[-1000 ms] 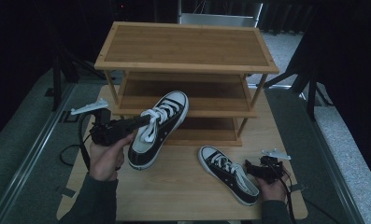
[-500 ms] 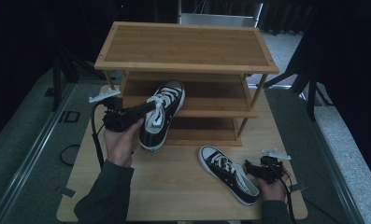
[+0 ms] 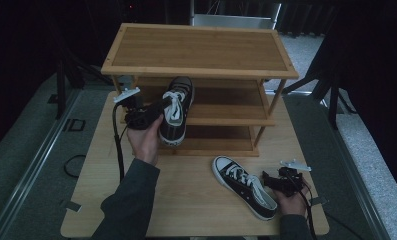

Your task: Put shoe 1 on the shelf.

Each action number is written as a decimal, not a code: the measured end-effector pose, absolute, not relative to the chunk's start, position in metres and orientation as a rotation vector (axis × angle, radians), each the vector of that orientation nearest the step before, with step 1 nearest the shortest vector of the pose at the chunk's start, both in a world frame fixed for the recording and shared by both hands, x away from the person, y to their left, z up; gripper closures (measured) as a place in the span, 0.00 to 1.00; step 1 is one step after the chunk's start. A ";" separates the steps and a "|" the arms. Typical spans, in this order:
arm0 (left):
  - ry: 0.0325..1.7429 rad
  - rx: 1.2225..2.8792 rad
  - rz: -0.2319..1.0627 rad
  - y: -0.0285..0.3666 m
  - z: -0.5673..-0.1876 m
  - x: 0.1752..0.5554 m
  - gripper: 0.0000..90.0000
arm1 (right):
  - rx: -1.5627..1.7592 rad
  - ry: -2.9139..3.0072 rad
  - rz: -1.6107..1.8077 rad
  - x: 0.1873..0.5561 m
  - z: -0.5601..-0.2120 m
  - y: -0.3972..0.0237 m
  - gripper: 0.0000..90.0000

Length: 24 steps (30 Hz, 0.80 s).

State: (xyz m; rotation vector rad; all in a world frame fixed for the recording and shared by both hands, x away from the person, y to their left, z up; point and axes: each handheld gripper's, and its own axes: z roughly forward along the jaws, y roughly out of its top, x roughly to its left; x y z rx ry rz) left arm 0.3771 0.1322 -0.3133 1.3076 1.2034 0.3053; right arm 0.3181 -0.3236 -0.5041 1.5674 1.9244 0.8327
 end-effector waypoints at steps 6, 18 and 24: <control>1.215 1.259 0.305 0.124 -0.320 0.398 0.96 | 1.566 1.926 0.833 0.318 -0.504 -0.324 0.16; 1.245 1.267 0.331 0.106 -0.324 0.423 0.96 | 1.565 1.927 0.833 0.318 -0.504 -0.324 0.16; 1.290 1.207 0.343 0.099 -0.325 0.431 0.96 | 1.564 1.928 0.833 0.318 -0.504 -0.324 0.16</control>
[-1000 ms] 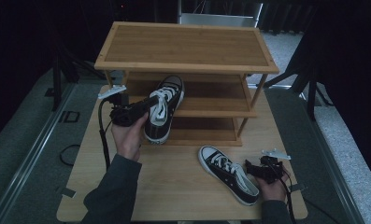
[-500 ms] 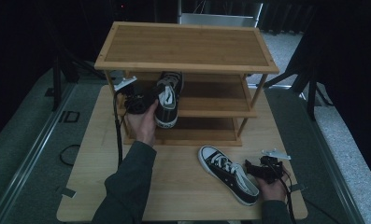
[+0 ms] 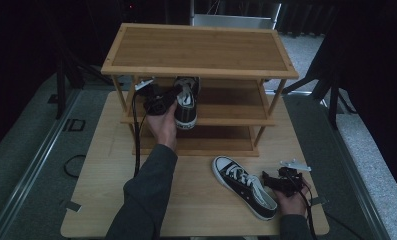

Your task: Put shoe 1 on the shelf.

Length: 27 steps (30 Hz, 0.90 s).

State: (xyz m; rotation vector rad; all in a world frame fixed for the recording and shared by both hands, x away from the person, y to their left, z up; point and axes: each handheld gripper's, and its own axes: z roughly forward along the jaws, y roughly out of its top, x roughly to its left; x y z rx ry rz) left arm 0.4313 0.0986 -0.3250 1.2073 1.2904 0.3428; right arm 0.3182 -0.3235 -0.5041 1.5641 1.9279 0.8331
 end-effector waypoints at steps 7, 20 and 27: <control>1.312 1.194 0.340 0.097 -0.325 0.436 0.96 | 1.564 1.928 0.833 0.318 -0.504 -0.323 0.16; 1.314 1.279 0.360 0.100 -0.324 0.444 0.96 | 1.564 1.929 0.834 0.318 -0.504 -0.323 0.16; 1.305 1.258 0.346 0.098 -0.324 0.443 0.88 | 1.564 1.930 0.834 0.318 -0.504 -0.323 0.16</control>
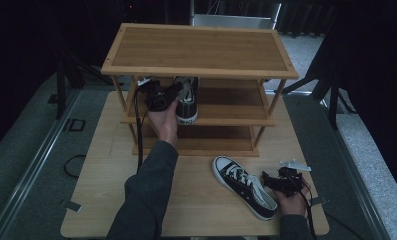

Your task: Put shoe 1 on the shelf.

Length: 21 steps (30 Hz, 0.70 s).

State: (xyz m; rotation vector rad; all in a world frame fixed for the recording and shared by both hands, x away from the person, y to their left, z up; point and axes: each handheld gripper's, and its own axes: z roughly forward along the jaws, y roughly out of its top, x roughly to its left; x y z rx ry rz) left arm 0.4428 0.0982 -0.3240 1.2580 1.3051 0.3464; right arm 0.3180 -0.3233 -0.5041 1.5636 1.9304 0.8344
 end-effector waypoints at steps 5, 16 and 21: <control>1.292 1.292 0.395 0.100 -0.323 0.434 0.79 | 1.562 1.930 0.834 0.318 -0.504 -0.323 0.16; 1.218 1.348 0.433 0.114 -0.321 0.404 0.72 | 1.562 1.932 0.834 0.318 -0.504 -0.323 0.16; 1.186 1.399 0.488 0.119 -0.323 0.386 0.69 | 1.561 1.932 0.834 0.318 -0.504 -0.323 0.16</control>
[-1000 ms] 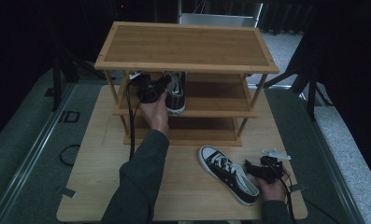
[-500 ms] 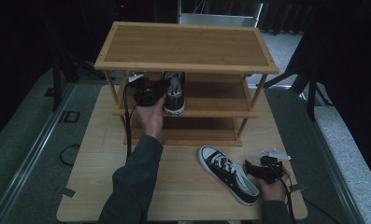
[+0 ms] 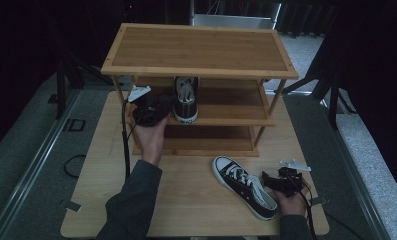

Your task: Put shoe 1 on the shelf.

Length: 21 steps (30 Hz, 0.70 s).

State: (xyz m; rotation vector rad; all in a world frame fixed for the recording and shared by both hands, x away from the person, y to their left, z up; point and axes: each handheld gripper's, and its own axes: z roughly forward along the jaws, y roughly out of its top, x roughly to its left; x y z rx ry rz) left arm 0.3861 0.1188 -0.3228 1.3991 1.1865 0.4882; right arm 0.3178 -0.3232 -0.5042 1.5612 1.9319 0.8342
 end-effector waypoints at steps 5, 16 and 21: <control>1.170 1.446 0.539 0.127 -0.331 0.365 0.69 | 1.562 1.932 0.834 0.318 -0.504 -0.323 0.16; 1.210 1.492 0.564 0.146 -0.366 0.338 0.67 | 1.559 1.935 0.834 0.317 -0.504 -0.323 0.16; 1.219 1.531 0.575 0.147 -0.380 0.330 0.66 | 1.558 1.935 0.834 0.317 -0.504 -0.323 0.16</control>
